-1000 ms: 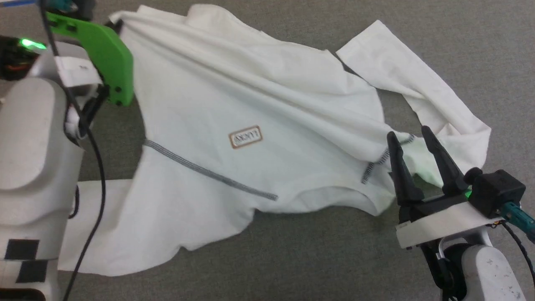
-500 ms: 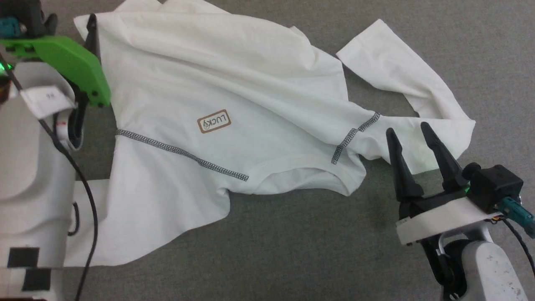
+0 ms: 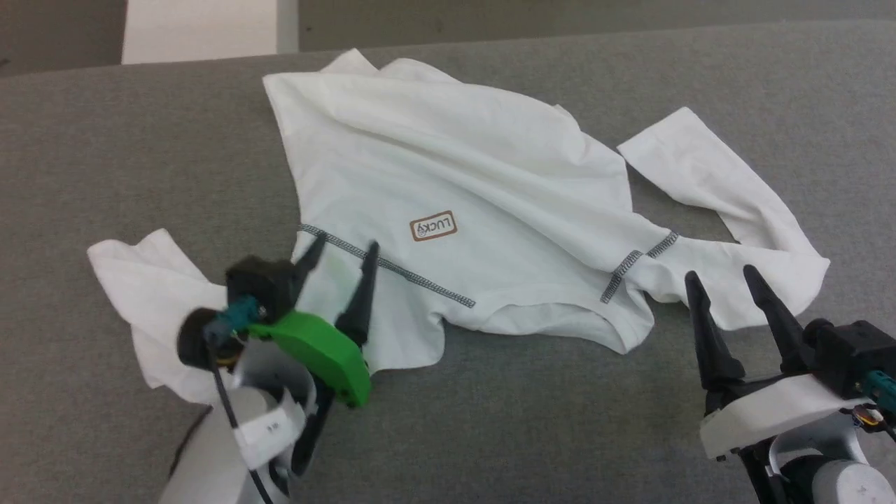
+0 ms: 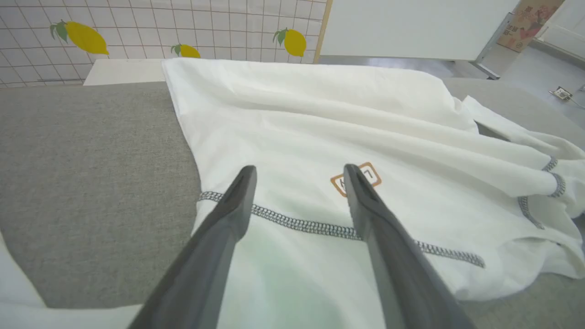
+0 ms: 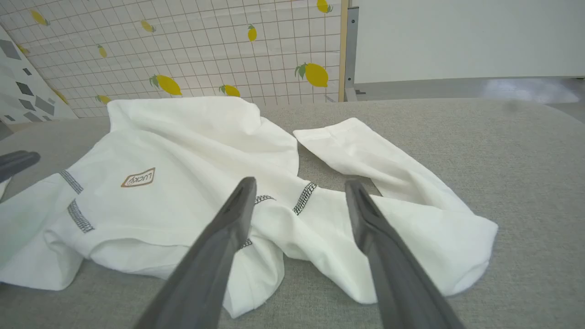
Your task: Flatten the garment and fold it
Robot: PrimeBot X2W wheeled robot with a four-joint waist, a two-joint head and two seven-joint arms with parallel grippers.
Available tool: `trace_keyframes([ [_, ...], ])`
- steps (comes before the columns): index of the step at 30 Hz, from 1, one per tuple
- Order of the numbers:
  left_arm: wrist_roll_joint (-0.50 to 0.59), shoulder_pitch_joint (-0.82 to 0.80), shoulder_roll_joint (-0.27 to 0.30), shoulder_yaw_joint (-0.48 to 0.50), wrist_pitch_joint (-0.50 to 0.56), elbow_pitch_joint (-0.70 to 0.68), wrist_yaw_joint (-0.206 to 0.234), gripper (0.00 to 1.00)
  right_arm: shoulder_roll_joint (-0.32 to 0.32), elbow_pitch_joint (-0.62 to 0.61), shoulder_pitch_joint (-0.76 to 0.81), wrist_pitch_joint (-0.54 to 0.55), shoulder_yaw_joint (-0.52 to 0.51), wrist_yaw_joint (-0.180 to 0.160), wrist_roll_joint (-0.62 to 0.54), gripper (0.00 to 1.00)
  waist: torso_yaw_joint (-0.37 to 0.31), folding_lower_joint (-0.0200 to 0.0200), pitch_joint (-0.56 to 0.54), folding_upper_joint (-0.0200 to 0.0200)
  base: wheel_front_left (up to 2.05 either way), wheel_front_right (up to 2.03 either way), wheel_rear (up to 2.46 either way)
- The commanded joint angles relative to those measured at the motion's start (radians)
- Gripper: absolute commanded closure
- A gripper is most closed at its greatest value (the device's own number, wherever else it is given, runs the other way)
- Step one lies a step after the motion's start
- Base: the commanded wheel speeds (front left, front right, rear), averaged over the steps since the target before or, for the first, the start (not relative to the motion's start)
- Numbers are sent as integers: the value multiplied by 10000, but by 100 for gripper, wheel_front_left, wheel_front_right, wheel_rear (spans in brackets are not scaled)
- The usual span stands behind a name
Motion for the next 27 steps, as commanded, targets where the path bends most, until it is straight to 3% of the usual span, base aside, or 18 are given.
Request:
trace_keyframes([
  [1,49,445,14,-292,230,-202,-147,0,5,-162,129,103,10,-13,-94,0,797,0,-754,0,0,0,0],
  [9,438,1690,748,-1412,1868,-589,-403,0,5,-521,341,414,-5,-13,-68,0,1159,0,-923,0,0,0,0],
  [24,469,1393,1227,-1665,3231,937,-418,0,5,-523,275,328,102,-13,78,0,888,0,-590,0,0,0,0],
  [25,411,1407,1229,-1676,3385,1018,-419,36,5,-512,267,316,94,-13,102,0,875,0,-578,0,0,0,0],
  [26,350,1432,1241,-1673,3597,1120,-378,100,5,-495,246,304,85,-13,131,0,862,0,-570,0,0,0,0],
  [27,290,1456,1242,-1644,3743,1179,-319,100,5,-479,229,296,86,-13,149,0,853,0,-566,0,0,0,0],
])
